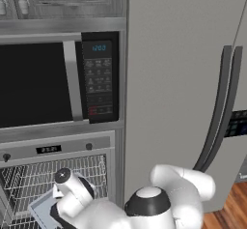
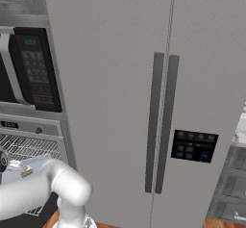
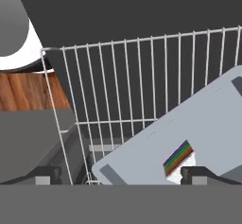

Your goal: Take the baked cake out of the oven and place it on the plate for cooling. Then close the oven door.

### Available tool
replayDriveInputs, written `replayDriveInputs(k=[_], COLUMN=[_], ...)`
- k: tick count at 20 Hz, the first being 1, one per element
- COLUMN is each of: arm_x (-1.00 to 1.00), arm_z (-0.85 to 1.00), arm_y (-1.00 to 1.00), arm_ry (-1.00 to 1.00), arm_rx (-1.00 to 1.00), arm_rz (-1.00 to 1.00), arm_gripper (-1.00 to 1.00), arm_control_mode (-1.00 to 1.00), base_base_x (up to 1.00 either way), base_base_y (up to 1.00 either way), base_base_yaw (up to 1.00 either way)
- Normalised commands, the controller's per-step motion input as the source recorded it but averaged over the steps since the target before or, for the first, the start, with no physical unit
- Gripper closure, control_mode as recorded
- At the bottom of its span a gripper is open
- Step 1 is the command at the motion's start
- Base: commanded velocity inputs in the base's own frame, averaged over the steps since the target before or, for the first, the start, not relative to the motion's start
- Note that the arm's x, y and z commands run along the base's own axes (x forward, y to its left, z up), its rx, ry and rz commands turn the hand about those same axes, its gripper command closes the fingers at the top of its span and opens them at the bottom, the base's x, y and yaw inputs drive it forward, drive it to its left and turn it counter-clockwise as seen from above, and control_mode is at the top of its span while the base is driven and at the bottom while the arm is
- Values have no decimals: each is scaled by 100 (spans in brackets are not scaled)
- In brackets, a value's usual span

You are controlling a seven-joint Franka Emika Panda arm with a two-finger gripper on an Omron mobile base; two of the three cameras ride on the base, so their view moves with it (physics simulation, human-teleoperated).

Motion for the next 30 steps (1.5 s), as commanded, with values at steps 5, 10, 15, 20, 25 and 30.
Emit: replayDriveInputs(k=[5, 10, 15, 20, 25, 30], arm_x=[18, 13, 12, 13, 14, 17], arm_z=[-16, -18, -26, -23, -26, -20], arm_y=[16, 11, 11, 10, 9, 3], arm_ry=[0, 0, 0, 0, 0, 0], arm_rx=[0, 0, -2, -1, -1, -1], arm_rz=[0, 0, 0, 0, 0, 0], arm_gripper=[-100, -100, -100, -100, -100, -100], arm_control_mode=[-100, -100, -100, -100, -100, -100], base_base_x=[0, 0, 0, 0, 0, 0], base_base_y=[0, 0, 0, 0, 0, 0], base_base_yaw=[0, 0, 0, 0, 0, 0])
